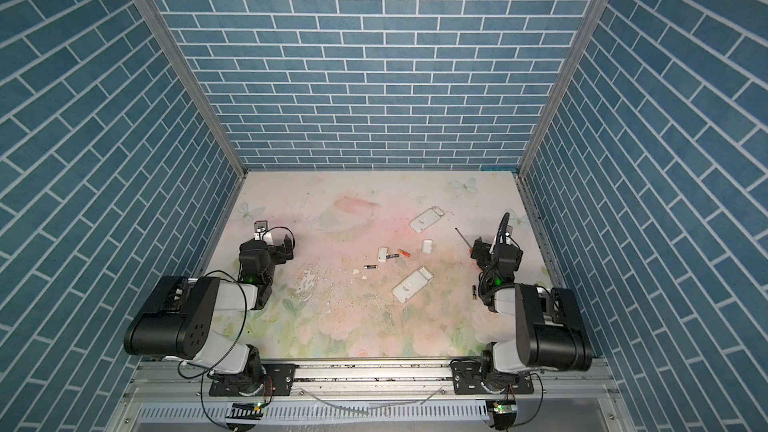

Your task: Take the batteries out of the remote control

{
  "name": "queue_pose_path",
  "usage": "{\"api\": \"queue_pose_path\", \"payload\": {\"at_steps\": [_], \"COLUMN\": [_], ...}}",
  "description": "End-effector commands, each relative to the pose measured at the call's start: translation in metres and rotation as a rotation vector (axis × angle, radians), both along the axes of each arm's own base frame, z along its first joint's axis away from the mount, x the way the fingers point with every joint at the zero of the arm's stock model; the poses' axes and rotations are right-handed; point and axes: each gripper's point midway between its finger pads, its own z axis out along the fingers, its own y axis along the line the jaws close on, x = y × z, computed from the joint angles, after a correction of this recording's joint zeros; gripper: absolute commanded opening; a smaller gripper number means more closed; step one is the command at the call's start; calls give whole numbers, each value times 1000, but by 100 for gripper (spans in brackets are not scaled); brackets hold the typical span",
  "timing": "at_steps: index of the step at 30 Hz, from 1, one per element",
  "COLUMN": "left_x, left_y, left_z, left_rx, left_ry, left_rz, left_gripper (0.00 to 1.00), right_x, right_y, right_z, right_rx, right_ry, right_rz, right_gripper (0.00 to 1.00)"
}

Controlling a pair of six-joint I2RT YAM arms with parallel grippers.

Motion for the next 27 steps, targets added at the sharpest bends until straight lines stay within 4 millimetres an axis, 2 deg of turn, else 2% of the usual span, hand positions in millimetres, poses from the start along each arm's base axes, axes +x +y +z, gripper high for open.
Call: {"api": "queue_pose_path", "payload": {"at_steps": [1,4,27], "left_x": [4,9,9], "left_y": [-3,-12,-14], "left_z": [2,-1,0], "left_rx": [11,12,11], "left_ry": [3,37,31], "left_rz": [-32,-86,-98], "left_gripper": [100,100,100], "right_x": [13,24,23], "right_y": [1,2,3], "right_z": [23,18,16], "right_rx": [-63,-66,-50], "right_ry": [-84,-32,-20], "right_rz": [12,20,26], "right_gripper": [99,99,99]}}
